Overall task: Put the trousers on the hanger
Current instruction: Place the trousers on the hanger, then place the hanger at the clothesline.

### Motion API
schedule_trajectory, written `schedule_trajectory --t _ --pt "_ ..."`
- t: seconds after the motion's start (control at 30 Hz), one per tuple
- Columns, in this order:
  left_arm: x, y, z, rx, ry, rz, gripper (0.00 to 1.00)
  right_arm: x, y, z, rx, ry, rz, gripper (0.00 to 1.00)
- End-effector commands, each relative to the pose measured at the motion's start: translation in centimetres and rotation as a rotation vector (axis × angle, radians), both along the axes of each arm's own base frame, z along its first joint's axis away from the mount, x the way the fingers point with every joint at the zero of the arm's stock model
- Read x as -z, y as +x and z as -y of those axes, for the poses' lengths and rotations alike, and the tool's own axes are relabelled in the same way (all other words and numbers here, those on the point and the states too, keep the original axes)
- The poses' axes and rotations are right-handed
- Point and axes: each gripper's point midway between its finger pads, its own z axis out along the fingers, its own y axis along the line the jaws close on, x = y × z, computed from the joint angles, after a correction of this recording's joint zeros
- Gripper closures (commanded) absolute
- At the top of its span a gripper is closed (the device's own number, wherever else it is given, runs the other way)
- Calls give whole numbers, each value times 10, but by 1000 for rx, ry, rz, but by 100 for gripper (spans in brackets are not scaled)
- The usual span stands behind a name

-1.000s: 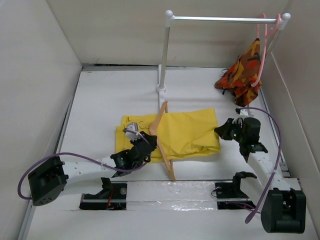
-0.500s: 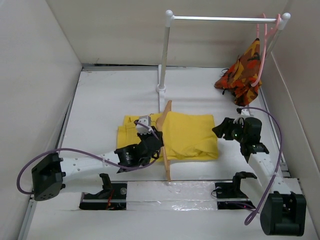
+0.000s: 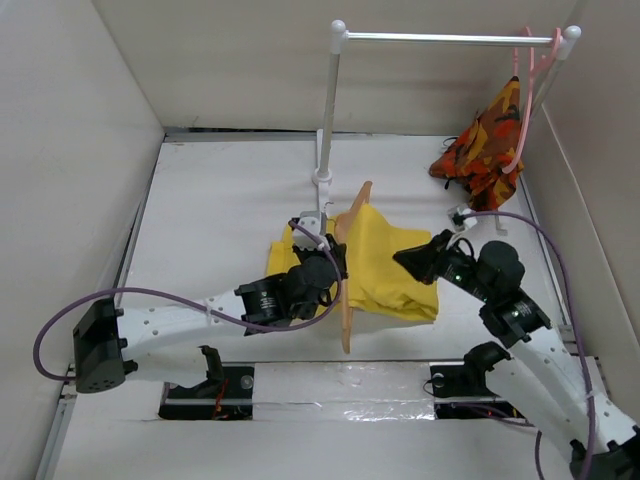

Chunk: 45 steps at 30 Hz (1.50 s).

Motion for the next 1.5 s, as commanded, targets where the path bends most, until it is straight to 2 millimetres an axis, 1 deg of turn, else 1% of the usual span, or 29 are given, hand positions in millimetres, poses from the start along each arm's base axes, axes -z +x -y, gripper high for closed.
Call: schedule_trajectory --t 0.0,0.03,0.07,0.1,0.17,0.23,0.37,0.4,0.47,0.53,0.57,0.6,0.63,0.67,0.77,0.83,0.93,0.97,1.0,1.03,1.07,1.13,1.17,1.2,1.23,1.3,1.33,1.4,1.47 --pt "-86 4 19 21 -202 103 100 -29 -13 -32 -38 136 9 65" --pt "-89 4 20 23 -203 106 100 -32 -24 -48 -90 141 9 52" --pt "-93 5 22 25 -206 110 100 -26 -18 -53 -53 124 -8 42" --pt "-98 5 24 26 -221 119 100 -31 -20 -59 -60 124 -5 30" --pt "-103 6 28 36 -219 129 100 -29 -26 -78 -89 116 -16 25" --pt "-105 7 31 36 -207 127 100 -29 -27 -91 -94 136 -21 25" --pt "-114 7 35 49 -224 140 100 -9 -22 -110 -93 112 -77 26" --pt "-115 7 35 51 -220 140 100 -2 -22 -117 -102 106 -98 28" --pt "-119 7 36 54 -220 143 100 -3 -23 -127 -123 130 -91 31" --pt "-123 5 39 71 -231 153 100 2 -24 -137 -146 120 -106 40" --pt "-126 6 41 76 -235 159 100 -2 -27 -142 -162 126 -103 46" --pt "-127 6 42 75 -227 161 100 -2 -25 -142 -155 133 -109 61" --pt "-128 7 43 74 -222 161 100 -7 -28 -145 -165 152 -99 69" --pt "-132 7 43 74 -229 165 100 -12 -29 -146 -171 167 -94 81" --pt "-143 7 40 75 -250 193 100 -32 -31 -144 -172 219 -68 91" --pt "-155 19 32 58 -273 214 100 -47 -30 -141 -160 256 -56 97" --pt "-175 30 30 93 -295 244 99 -77 -28 -134 -134 313 -16 100" --pt "-188 31 31 104 -310 261 88 -84 -26 -133 -137 320 -8 100" --pt "-197 28 35 134 -315 275 81 -91 -18 -128 -114 329 1 100" --pt "-203 28 36 141 -310 285 74 -104 -19 -127 -133 350 16 100" --pt "-221 28 35 142 -324 309 61 -111 -18 -126 -145 362 24 100" --pt "-234 24 33 164 -319 330 52 -122 -3 -115 -118 386 37 100" --pt "-247 20 27 169 -342 351 46 -136 -2 -112 -138 409 55 100" --pt "-276 9 6 168 -394 404 42 -157 25 -88 -71 471 80 100" --pt "-276 9 6 168 -394 405 41 -157 22 -90 -96 467 79 100" --pt "-281 4 -6 166 -415 420 41 -181 29 -82 -104 522 109 100" --pt "-289 -3 -19 165 -446 437 41 -182 43 -75 -89 520 104 100" --pt "-277 -4 -23 163 -446 423 41 -205 50 -68 -97 567 137 100" --pt "-261 -5 -26 162 -425 395 42 -208 73 -58 -50 576 125 100"
